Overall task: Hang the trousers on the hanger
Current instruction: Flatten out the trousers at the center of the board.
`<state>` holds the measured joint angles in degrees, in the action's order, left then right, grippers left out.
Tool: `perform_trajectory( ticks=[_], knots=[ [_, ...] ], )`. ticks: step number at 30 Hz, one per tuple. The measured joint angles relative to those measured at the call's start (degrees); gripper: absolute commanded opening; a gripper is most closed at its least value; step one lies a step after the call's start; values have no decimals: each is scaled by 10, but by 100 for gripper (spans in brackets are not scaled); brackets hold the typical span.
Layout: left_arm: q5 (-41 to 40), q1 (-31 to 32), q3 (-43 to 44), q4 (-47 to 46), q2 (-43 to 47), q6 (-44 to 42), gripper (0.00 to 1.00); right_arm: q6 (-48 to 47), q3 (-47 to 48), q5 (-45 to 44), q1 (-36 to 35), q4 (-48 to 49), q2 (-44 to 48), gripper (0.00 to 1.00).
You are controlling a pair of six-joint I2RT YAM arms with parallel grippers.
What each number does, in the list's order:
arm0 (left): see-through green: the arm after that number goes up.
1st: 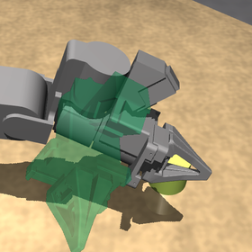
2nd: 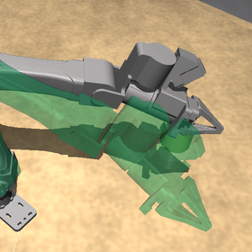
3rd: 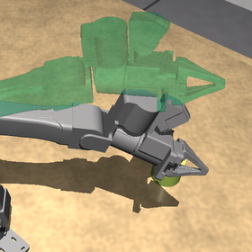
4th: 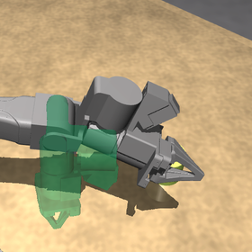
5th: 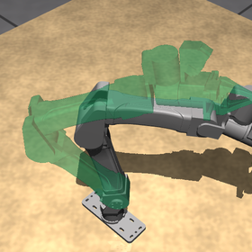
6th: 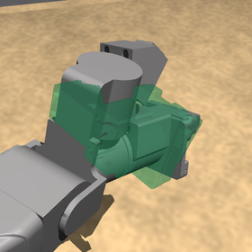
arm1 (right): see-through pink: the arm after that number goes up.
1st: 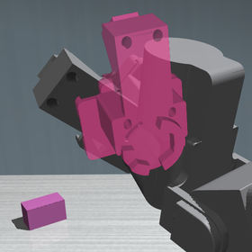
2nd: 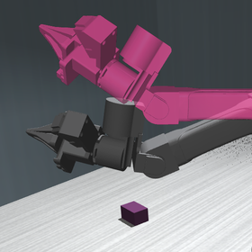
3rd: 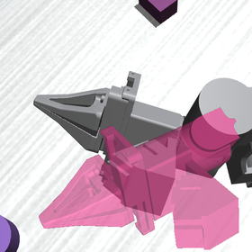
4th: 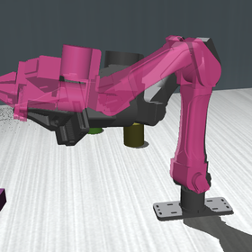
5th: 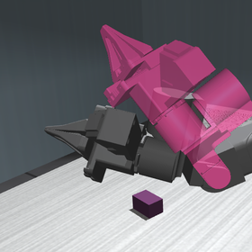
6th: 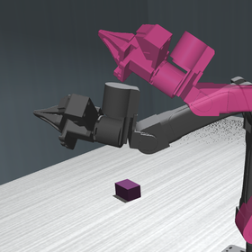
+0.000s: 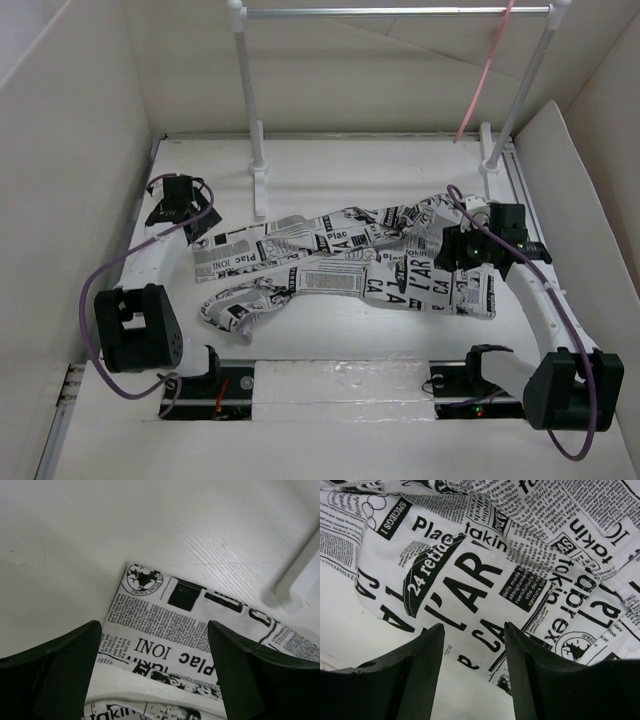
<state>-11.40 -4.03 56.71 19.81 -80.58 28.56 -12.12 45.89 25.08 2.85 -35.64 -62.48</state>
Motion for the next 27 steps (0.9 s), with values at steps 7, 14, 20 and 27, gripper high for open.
perform_trajectory(
  ticks=[7,14,20,27],
  knots=[
    [4,-17,-56,-35,-71,1,79,5,-39,9,-7,1,15,61],
    [11,-17,-4,-50,-166,-3,0,34,-43,14,-2,29,-30,68],
    [-14,-19,57,-51,-217,-8,0,68,-57,21,73,82,-77,68],
    [-38,-58,138,-18,-232,10,0,82,-62,-2,215,105,-112,75]
  ],
)
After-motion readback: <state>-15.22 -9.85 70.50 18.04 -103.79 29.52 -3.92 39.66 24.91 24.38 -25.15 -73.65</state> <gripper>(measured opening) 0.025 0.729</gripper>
